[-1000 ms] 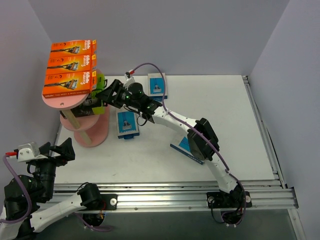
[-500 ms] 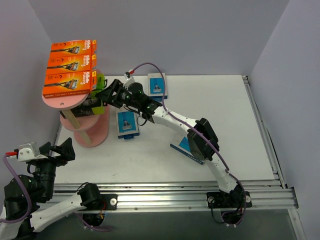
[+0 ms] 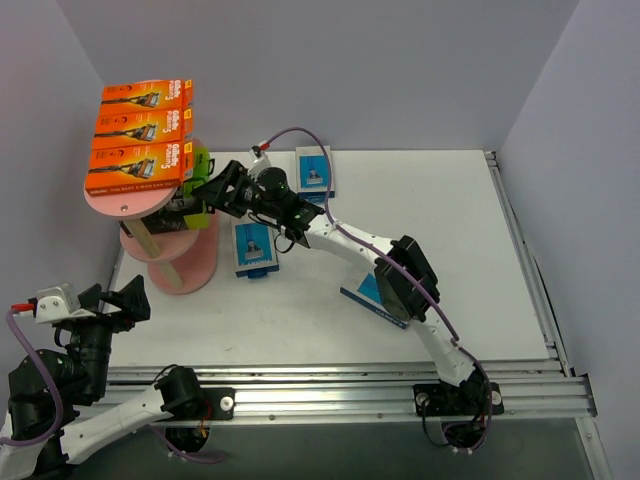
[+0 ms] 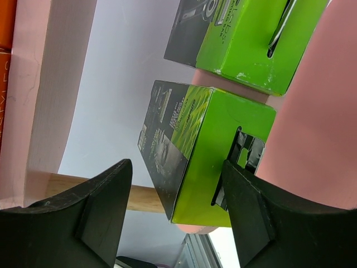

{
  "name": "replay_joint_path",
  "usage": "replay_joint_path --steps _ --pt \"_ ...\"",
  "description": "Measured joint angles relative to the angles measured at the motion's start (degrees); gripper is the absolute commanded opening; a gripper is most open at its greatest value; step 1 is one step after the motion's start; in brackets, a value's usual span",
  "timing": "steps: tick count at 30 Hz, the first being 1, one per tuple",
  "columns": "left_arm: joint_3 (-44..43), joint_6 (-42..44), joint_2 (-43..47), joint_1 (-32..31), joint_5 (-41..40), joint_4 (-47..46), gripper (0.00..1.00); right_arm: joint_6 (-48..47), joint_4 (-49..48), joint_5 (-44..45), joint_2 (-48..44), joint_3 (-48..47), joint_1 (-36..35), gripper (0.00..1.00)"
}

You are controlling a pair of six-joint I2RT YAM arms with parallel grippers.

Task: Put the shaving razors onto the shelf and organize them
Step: Place the shaving razor onto shelf

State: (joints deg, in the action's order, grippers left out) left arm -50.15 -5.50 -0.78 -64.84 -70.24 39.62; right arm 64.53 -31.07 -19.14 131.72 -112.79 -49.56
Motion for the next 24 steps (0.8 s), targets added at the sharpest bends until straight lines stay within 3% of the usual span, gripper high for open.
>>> replay_joint_path --steps 24 --pt "0.04 0.00 0.04 -0.07 0.00 -0.02 0.94 0.13 -1.70 -0.09 -0.76 2.71 -1.18 0.61"
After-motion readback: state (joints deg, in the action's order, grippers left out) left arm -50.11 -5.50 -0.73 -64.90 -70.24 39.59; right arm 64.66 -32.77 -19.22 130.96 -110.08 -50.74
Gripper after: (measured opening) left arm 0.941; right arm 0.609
